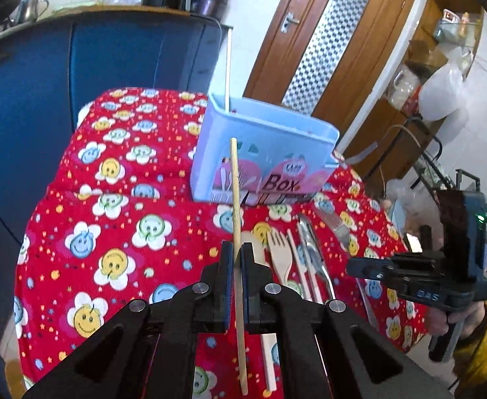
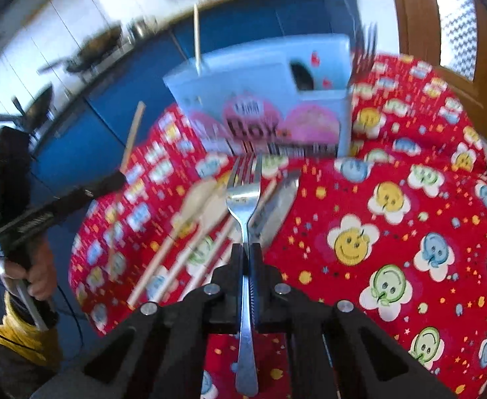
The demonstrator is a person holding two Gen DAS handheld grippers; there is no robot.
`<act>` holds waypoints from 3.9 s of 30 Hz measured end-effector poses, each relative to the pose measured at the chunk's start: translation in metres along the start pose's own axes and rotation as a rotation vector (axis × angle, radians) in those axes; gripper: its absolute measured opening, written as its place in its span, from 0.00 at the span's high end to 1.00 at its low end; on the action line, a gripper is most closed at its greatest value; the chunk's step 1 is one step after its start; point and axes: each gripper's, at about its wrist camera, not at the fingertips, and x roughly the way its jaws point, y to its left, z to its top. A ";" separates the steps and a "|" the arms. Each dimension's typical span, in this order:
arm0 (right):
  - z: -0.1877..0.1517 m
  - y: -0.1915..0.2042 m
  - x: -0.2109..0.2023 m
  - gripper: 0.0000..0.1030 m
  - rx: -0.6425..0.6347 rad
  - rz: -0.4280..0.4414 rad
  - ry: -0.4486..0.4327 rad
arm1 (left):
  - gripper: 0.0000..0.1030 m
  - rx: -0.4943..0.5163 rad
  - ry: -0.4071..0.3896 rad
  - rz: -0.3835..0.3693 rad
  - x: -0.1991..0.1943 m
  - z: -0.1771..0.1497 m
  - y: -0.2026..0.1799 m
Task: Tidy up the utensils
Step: 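Grasp the second chopstick with the left tool while the right tool grasps another metal fork, then lower the chopstick into the caddy with the left tool while the right tool inserts the fork, then open both tools and move them back over the remaining utensils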
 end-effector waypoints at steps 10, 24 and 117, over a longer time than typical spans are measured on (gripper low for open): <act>0.023 0.004 -0.048 0.95 -0.019 -0.023 -0.369 | 0.96 0.022 -0.140 0.012 -0.010 0.030 -0.019; 0.104 -0.001 -0.051 0.95 -0.040 -0.092 -0.628 | 0.96 0.094 -0.434 0.072 -0.010 0.117 -0.045; -0.021 -0.014 -0.049 0.58 0.057 -0.166 -0.295 | 0.44 0.085 0.140 0.249 0.056 -0.009 -0.034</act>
